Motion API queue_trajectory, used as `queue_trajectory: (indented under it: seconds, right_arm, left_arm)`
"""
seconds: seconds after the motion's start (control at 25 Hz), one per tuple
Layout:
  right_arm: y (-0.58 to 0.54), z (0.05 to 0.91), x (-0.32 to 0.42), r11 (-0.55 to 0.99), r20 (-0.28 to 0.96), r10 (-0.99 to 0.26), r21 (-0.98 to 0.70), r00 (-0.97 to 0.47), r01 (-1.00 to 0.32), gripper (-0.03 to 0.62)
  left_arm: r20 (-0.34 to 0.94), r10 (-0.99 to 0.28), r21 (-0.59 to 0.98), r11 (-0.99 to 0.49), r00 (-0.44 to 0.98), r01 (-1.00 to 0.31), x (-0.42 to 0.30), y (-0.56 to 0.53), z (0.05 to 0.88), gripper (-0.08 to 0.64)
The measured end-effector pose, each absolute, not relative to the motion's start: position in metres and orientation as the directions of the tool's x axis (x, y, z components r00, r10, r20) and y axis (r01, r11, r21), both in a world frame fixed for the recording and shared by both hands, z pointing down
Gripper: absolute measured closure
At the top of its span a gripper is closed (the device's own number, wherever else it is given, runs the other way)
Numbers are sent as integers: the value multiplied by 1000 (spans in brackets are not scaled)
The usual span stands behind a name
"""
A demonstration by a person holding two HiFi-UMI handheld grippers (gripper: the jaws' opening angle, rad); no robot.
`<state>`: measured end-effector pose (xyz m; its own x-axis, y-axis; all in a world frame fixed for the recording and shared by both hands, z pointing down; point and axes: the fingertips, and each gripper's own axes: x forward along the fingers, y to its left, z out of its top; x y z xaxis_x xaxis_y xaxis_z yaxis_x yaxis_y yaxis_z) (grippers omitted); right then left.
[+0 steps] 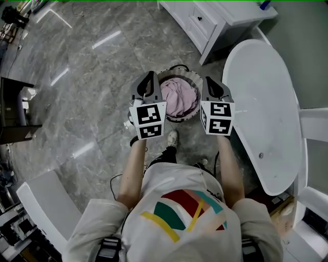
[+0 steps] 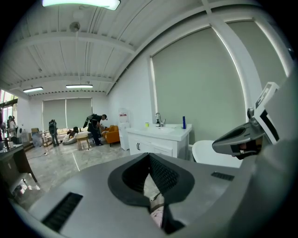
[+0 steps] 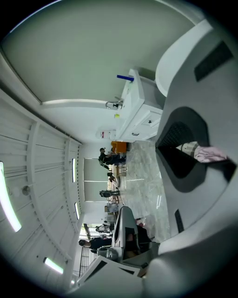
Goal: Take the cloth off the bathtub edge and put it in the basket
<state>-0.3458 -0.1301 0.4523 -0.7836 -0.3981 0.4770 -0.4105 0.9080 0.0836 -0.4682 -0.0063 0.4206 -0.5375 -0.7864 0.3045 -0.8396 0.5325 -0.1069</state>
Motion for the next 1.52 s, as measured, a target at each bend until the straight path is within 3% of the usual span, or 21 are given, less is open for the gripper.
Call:
queue_trajectory:
  seconds: [0.36,0.52,0.68,1.08,1.52]
  right_arm:
    - [-121,298,-356,912,134,-405,138,-905,-387,581]
    - [-104,229,-337,908,-49,-393,134,-918,-396,581]
    - [-82,189,-310,906,-157,-369,159,-916,-392,581]
    - [-70,187,-260,904,-183,-384,126,-905,-409,581]
    - [-73,189,-255,899,-194,-394,122,-898,-421,581]
  left_arm:
    - [101,-855,-53,505,-508,-861,-448,-20,302,541]
    - [-21,-852,-67,523,-522,-850,-429,-11,240,541]
    - [-96,-835,-53,548,-542,-835,-406,10,209,541]
    - [-217,-800,-27,577,-559,-816,-369,47,185,541]
    - [-193,-803,-47,582,-564,-812,-374,42,192,541]
